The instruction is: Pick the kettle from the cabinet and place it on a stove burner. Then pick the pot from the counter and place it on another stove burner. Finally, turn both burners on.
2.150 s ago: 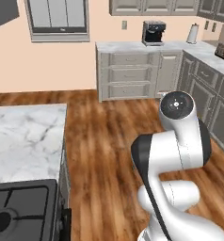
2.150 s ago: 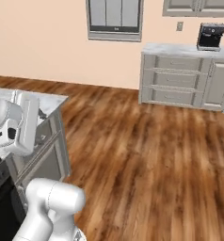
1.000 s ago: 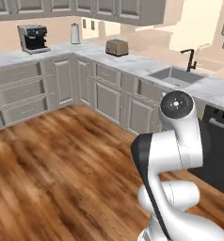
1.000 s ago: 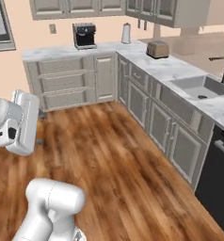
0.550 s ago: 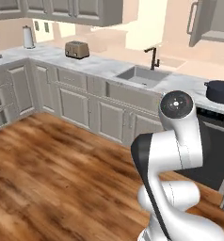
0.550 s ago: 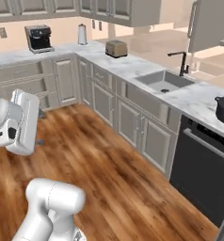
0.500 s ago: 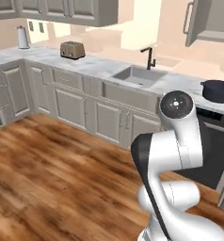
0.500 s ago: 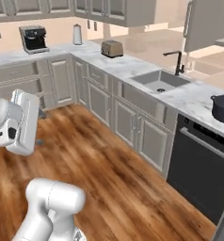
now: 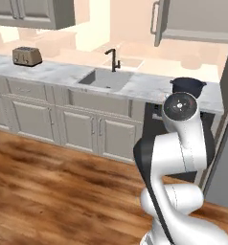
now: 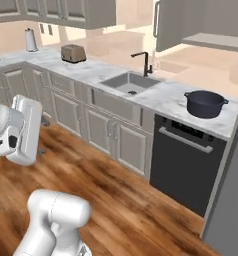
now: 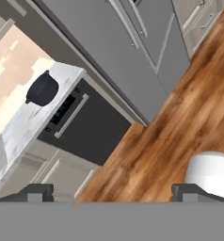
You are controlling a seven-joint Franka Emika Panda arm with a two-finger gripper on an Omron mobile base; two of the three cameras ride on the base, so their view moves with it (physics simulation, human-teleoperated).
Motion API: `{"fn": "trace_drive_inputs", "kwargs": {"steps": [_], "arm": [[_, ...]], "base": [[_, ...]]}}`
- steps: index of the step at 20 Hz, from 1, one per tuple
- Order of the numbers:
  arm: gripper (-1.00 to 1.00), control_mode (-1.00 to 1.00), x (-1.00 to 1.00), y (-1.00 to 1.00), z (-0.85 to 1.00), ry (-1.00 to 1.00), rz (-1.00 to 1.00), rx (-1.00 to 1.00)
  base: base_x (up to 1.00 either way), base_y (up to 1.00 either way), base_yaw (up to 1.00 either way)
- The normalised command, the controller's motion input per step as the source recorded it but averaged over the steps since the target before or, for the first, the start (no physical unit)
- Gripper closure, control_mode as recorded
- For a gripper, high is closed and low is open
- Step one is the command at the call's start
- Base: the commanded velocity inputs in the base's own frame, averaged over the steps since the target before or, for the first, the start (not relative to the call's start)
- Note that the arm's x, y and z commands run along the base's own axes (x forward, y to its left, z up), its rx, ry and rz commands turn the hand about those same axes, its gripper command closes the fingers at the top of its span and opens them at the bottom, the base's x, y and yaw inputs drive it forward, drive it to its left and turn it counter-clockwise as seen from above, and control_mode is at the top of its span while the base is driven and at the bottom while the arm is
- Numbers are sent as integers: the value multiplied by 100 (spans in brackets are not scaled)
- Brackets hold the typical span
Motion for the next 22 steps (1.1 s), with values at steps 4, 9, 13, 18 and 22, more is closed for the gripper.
{"fn": "trace_drive_inputs", "kwargs": {"steps": [4,9,13,18,22], "arm": [[-100,100,0,0,0,0,0,0],[-100,100,0,0,0,0,0,0],[-100,100,0,0,0,0,0,0],[-100,100,0,0,0,0,0,0],[-100,100,0,0,0,0,0,0]], "base": [[54,17,-39],[49,9,-38],[51,5,-37],[52,8,-36],[61,17,-32]]}}
